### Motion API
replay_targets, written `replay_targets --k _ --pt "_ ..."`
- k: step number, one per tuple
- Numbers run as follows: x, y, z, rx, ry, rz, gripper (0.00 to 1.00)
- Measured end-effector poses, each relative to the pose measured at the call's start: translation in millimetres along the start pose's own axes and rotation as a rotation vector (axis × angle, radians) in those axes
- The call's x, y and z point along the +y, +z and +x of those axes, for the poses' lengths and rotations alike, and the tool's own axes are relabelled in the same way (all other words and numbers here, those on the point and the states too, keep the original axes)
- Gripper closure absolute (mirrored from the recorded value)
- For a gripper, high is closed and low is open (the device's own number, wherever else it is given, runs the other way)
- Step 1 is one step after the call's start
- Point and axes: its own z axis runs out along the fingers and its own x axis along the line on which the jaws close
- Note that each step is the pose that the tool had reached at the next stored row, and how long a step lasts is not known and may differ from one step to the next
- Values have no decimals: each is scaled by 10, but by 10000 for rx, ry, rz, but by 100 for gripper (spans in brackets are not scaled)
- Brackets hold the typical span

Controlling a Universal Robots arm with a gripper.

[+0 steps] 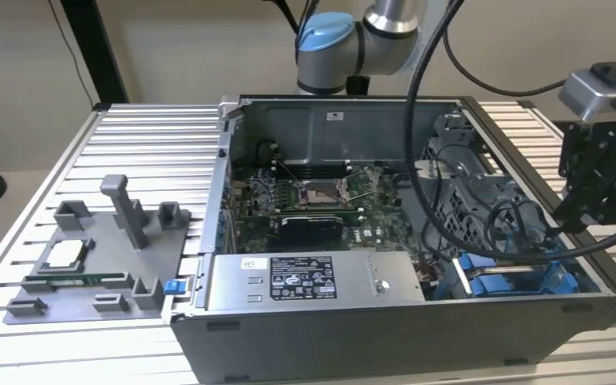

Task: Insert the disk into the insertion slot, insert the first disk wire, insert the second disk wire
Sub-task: 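Insert the first disk wire, then insert the second disk wire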

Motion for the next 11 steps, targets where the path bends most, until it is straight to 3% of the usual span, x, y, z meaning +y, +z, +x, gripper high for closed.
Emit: replay_targets --k 2,3,5,8,9,11 --pt "-12 11 30 -35 4 -83 0" --pt "-13 12 33 -66 10 -192 0" --pt "-21 11 33 -76 24 -515 0" --pt "-64 12 33 -107 38 -843 0" --pt "-77 12 37 -143 39 -910 0" --pt "-86 21 50 -252 40 -957 0"
